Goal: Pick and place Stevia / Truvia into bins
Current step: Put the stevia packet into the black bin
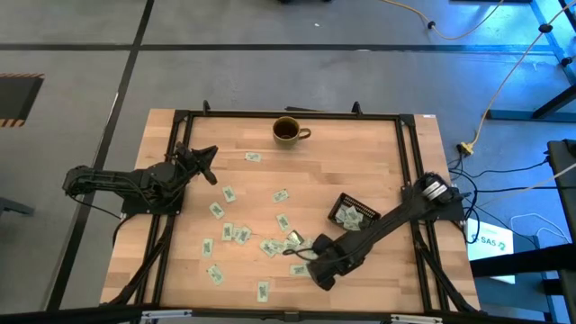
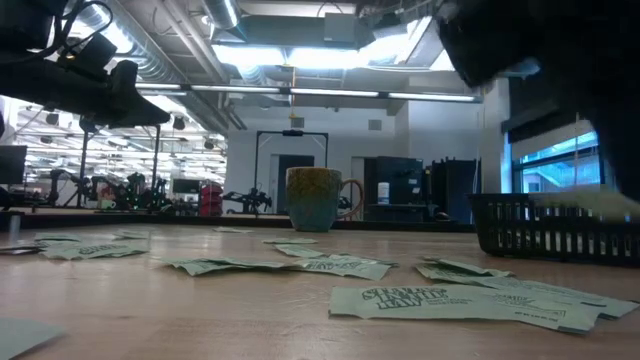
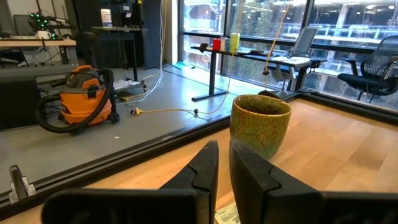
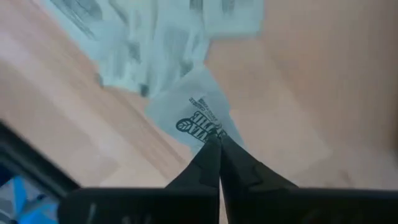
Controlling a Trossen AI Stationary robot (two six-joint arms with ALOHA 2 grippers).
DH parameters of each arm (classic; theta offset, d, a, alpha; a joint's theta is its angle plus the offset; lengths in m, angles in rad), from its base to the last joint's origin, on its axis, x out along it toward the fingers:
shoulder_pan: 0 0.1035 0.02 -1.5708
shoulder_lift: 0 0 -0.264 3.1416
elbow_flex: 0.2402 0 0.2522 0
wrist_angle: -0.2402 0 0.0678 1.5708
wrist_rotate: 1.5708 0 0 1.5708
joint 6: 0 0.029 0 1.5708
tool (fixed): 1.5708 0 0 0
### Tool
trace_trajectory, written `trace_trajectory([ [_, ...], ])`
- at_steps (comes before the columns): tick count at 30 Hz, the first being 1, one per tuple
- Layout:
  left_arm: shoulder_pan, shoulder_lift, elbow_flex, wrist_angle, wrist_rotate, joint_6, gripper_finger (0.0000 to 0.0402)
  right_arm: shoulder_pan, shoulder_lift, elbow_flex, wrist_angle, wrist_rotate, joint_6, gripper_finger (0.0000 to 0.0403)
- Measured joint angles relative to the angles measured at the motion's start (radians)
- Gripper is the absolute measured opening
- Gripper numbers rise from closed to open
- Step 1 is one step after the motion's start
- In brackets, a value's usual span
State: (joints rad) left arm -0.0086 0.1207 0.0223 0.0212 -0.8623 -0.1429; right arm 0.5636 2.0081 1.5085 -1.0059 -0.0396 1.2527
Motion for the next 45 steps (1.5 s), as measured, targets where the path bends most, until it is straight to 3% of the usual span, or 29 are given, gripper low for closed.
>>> trace_trajectory([
  [15,0.0,0.0,0.0,0.0,0.0,0.0,0.0033,-0.122,-0.235,-0.009,-0.432,0.139,0.076,0.0001],
  [31,0.0,0.0,0.0,0.0,0.0,0.0,0.0033,-0.269,-0.256,-0.337,-0.106,0.037,-0.132,0.0],
  [45,0.0,0.0,0.0,0.001,0.0,0.0,0.0033,-0.288,-0.257,-0.384,-0.063,0.037,-0.12,0.0052],
])
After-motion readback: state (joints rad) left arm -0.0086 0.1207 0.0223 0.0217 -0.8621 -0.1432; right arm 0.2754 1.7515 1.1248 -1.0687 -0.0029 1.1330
